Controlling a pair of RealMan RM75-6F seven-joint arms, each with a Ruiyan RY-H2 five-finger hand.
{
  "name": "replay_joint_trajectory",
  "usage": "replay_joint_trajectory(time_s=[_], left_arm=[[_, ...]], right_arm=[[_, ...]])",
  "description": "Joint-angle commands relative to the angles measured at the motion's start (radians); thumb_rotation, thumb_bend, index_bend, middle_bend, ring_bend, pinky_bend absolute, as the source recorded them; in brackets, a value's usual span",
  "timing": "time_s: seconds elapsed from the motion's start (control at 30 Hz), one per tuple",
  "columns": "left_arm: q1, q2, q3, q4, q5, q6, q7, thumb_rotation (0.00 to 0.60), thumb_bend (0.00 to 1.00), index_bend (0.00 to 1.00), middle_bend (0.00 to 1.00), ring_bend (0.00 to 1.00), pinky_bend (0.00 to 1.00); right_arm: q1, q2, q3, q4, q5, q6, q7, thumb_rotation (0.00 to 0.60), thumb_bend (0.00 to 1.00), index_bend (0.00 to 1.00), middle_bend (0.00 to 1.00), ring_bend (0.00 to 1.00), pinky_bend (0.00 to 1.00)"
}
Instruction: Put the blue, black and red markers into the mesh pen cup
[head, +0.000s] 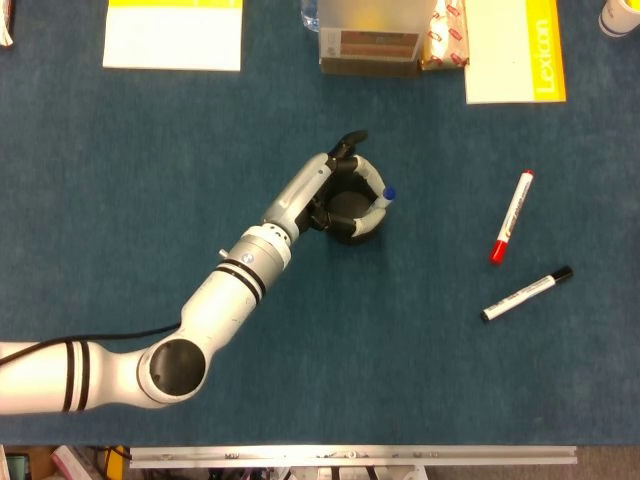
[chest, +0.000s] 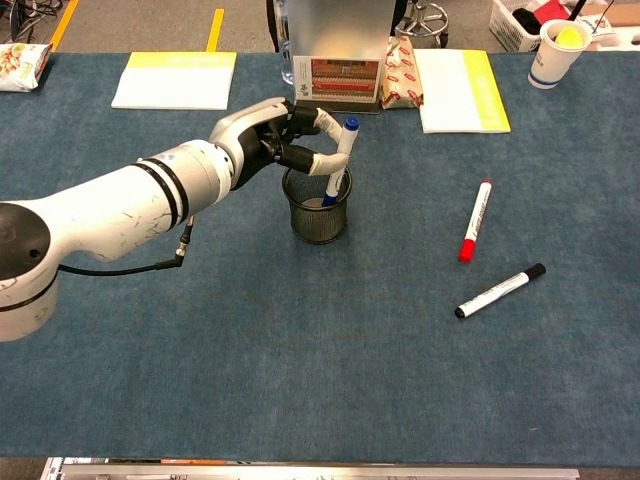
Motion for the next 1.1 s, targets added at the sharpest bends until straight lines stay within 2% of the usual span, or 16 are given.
replay_joint_trajectory(time_s=[0.03,0.1,0.27,0.4,0.5,0.73,0.83,1.1], left_arm=[[0.021,0.008,0.009,0.022,0.061,-0.033,-0.036,0.6,0.33,0.4,0.0,0.0,0.13],[0.031,0.015,0.014,0.027,0.091,-0.05,-0.053,0.6,0.33,0.36,0.0,0.0,0.13],[0.045,0.037,0.019,0.02,0.126,-0.063,-0.078,0.6,0.25,0.26,0.0,0.0,0.12],[0.051,0.09,0.037,-0.026,0.134,-0.056,-0.052,0.6,0.24,0.24,0.0,0.0,0.12],[0.053,0.172,0.083,-0.088,0.153,-0.033,0.035,0.6,0.24,0.25,0.0,0.0,0.12],[0.087,0.371,0.184,-0.284,0.187,0.132,0.252,0.6,0.24,0.28,0.0,0.0,0.12],[0.122,0.438,0.229,-0.357,0.257,0.218,0.332,0.6,0.24,0.3,0.0,0.0,0.12],[0.216,0.533,0.354,-0.437,0.497,0.366,0.504,0.6,0.24,0.32,0.0,0.0,0.12]], right_arm=[[0.0,0.001,0.0,0.0,0.0,0.001,0.001,0.6,0.45,0.51,0.34,0.29,0.5],[0.0,0.0,0.001,0.001,0.001,0.0,0.001,0.6,0.45,0.51,0.34,0.29,0.5],[0.0,-0.001,-0.002,0.001,0.0,-0.001,-0.002,0.6,0.45,0.51,0.34,0.29,0.5],[-0.001,0.0,-0.002,0.0,-0.003,0.001,-0.001,0.6,0.45,0.51,0.34,0.29,0.5],[-0.002,0.001,-0.001,0.0,-0.005,0.006,0.001,0.6,0.45,0.51,0.34,0.29,0.5],[-0.002,-0.003,-0.007,0.007,-0.024,0.012,-0.015,0.6,0.4,0.51,0.34,0.29,0.5],[-0.006,-0.011,-0.008,0.009,-0.035,0.026,-0.035,0.6,0.37,0.51,0.34,0.29,0.5],[-0.01,-0.03,-0.018,0.019,-0.068,0.044,-0.07,0.6,0.27,0.5,0.34,0.29,0.5]])
